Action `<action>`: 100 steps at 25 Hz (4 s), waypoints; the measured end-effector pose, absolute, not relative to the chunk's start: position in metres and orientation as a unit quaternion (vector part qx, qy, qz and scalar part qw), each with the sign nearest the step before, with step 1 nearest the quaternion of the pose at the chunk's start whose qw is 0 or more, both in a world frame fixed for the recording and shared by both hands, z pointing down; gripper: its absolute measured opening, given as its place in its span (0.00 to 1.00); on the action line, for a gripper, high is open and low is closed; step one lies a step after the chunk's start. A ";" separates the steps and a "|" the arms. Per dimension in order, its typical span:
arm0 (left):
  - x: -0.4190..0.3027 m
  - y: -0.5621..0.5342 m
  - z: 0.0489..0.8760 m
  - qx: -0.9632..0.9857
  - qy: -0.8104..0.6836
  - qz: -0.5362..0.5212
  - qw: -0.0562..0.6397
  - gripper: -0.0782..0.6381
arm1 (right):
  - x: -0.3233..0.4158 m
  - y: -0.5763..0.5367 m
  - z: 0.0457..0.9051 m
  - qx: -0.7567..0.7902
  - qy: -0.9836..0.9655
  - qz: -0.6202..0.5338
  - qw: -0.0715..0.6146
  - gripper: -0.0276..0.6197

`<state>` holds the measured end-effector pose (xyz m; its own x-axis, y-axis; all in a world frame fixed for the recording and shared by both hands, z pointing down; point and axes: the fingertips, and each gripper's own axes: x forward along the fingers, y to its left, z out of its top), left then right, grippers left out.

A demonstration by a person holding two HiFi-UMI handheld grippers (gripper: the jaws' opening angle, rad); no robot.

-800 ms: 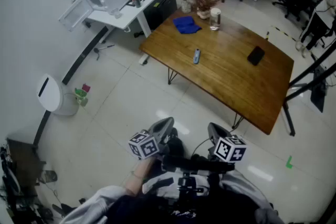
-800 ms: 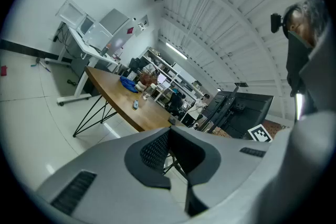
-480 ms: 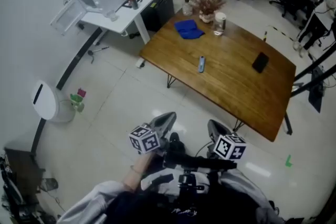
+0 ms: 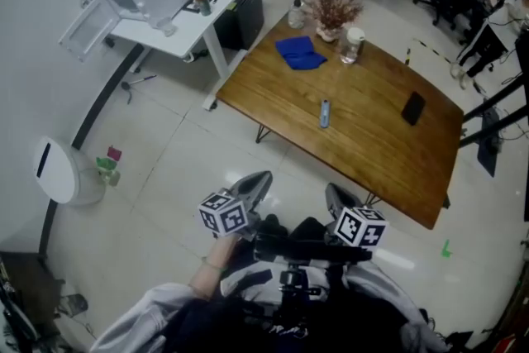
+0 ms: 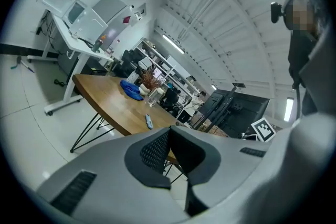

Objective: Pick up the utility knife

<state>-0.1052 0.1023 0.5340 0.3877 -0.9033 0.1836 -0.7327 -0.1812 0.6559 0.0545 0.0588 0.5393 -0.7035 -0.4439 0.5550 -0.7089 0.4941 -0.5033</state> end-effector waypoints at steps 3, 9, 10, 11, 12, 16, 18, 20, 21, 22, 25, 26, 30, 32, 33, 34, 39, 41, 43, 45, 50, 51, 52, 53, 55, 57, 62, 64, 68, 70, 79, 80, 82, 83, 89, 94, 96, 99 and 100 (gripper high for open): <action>-0.105 0.095 0.540 0.757 -0.534 -0.127 0.355 0.12 | 0.053 0.043 0.538 0.350 -0.843 0.364 0.186 0.06; -0.115 0.070 0.547 0.744 -0.548 -0.130 0.360 0.12 | 0.050 -0.001 0.548 0.348 -0.841 0.366 0.196 0.06; -0.119 0.063 0.547 0.740 -0.554 -0.132 0.359 0.12 | 0.047 -0.011 0.550 0.346 -0.841 0.365 0.201 0.06; -0.125 0.055 0.548 0.735 -0.560 -0.134 0.358 0.12 | 0.044 -0.021 0.553 0.343 -0.842 0.362 0.206 0.06; -0.130 0.047 0.548 0.730 -0.566 -0.136 0.357 0.12 | 0.039 -0.031 0.556 0.337 -0.844 0.359 0.212 0.06; -0.136 0.008 0.543 0.720 -0.581 -0.145 0.351 0.12 | 0.025 -0.068 0.569 0.309 -0.852 0.348 0.241 0.06; -0.132 -0.011 0.539 0.720 -0.581 -0.146 0.351 0.12 | 0.019 -0.083 0.574 0.294 -0.855 0.346 0.251 0.09; -0.127 -0.026 0.536 0.723 -0.581 -0.138 0.349 0.12 | 0.013 -0.099 0.584 0.284 -0.855 0.346 0.262 0.13; -0.125 -0.033 0.536 0.725 -0.581 -0.129 0.347 0.12 | 0.010 -0.108 0.590 0.282 -0.855 0.343 0.268 0.16; -0.123 -0.039 0.536 0.728 -0.582 -0.117 0.344 0.12 | 0.006 -0.118 0.596 0.281 -0.855 0.339 0.275 0.19; -0.121 -0.055 0.537 0.732 -0.585 -0.085 0.338 0.12 | -0.004 -0.144 0.609 0.285 -0.853 0.320 0.299 0.26; -0.122 -0.061 0.538 0.732 -0.587 -0.081 0.337 0.12 | -0.007 -0.151 0.614 0.286 -0.852 0.312 0.307 0.27; -0.128 -0.085 0.536 0.732 -0.589 -0.073 0.334 0.12 | -0.022 -0.176 0.638 0.296 -0.848 0.276 0.342 0.31; -0.129 -0.097 0.536 0.737 -0.584 -0.063 0.334 0.12 | -0.029 -0.185 0.649 0.303 -0.841 0.274 0.355 0.32; -0.129 -0.102 0.537 0.739 -0.581 -0.060 0.336 0.12 | -0.032 -0.188 0.654 0.307 -0.836 0.278 0.360 0.32; -0.128 -0.106 0.538 0.741 -0.578 -0.058 0.337 0.12 | -0.035 -0.190 0.659 0.312 -0.830 0.286 0.362 0.34; -0.125 -0.125 0.541 0.747 -0.564 -0.061 0.347 0.12 | -0.046 -0.192 0.680 0.340 -0.805 0.297 0.385 0.34; -0.124 -0.131 0.545 0.754 -0.552 -0.059 0.352 0.12 | -0.047 -0.196 0.684 0.355 -0.803 0.273 0.392 0.35; -0.127 -0.137 0.549 0.760 -0.539 -0.054 0.358 0.12 | -0.049 -0.198 0.688 0.362 -0.805 0.229 0.410 0.34; -0.133 -0.142 0.549 0.768 -0.526 -0.052 0.361 0.12 | -0.051 -0.199 0.689 0.367 -0.804 0.195 0.425 0.33; -0.155 -0.157 0.549 0.785 -0.501 -0.048 0.361 0.12 | -0.046 -0.206 0.689 0.389 -0.783 0.242 0.421 0.28; -0.160 -0.159 0.550 0.788 -0.497 -0.046 0.361 0.12 | -0.044 -0.206 0.688 0.395 -0.778 0.270 0.408 0.28; -0.164 -0.162 0.551 0.790 -0.493 -0.043 0.361 0.12 | -0.043 -0.207 0.684 0.401 -0.774 0.304 0.385 0.27; -0.168 -0.164 0.551 0.794 -0.489 -0.040 0.360 0.12 | -0.044 -0.207 0.678 0.406 -0.773 0.336 0.354 0.27; -0.173 -0.169 0.552 0.801 -0.477 -0.036 0.360 0.12 | -0.045 -0.207 0.662 0.417 -0.771 0.372 0.304 0.27; -0.175 -0.174 0.552 0.809 -0.463 -0.036 0.360 0.12 | -0.043 -0.205 0.644 0.426 -0.776 0.368 0.285 0.27; -0.174 -0.188 0.553 0.824 -0.437 -0.026 0.360 0.11 | -0.038 -0.199 0.593 0.447 -0.784 0.368 0.224 0.27; -0.169 -0.192 0.550 0.832 -0.422 -0.025 0.360 0.11 | -0.034 -0.195 0.573 0.456 -0.785 0.369 0.200 0.27; -0.159 -0.200 0.544 0.842 -0.404 -0.034 0.356 0.12 | -0.027 -0.189 0.547 0.468 -0.785 0.372 0.162 0.26; -0.155 -0.202 0.543 0.845 -0.402 -0.026 0.350 0.12 | -0.023 -0.188 0.541 0.476 -0.783 0.371 0.152 0.26; -0.132 -0.207 0.541 0.860 -0.377 -0.022 0.344 0.12 | -0.006 -0.183 0.545 0.492 -0.773 0.375 0.143 0.26; -0.131 -0.207 0.540 0.860 -0.376 -0.023 0.344 0.12 | -0.004 -0.183 0.545 0.492 -0.773 0.375 0.143 0.26; -0.129 -0.206 0.541 0.860 -0.376 -0.021 0.344 0.12 | -0.003 -0.182 0.545 0.492 -0.773 0.374 0.143 0.26; -0.128 -0.205 0.541 0.860 -0.376 -0.020 0.344 0.12 | -0.002 -0.182 0.545 0.492 -0.773 0.374 0.143 0.26; -0.123 -0.203 0.542 0.859 -0.377 -0.017 0.345 0.12 | 0.000 -0.179 0.562 0.484 -0.772 0.381 0.159 0.26; -0.120 -0.199 0.543 0.858 -0.378 -0.013 0.348 0.12 | 0.004 -0.187 0.599 0.483 -0.763 0.366 0.223 0.26; -0.119 -0.198 0.544 0.857 -0.380 -0.010 0.349 0.12 | 0.004 -0.196 0.617 0.482 -0.761 0.353 0.254 0.26; -0.121 -0.196 0.546 0.854 -0.383 -0.007 0.352 0.12 | 0.001 -0.205 0.644 0.475 -0.754 0.338 0.303 0.26; -0.121 -0.196 0.547 0.853 -0.385 -0.006 0.352 0.12 | -0.002 -0.206 0.651 0.470 -0.753 0.336 0.315 0.26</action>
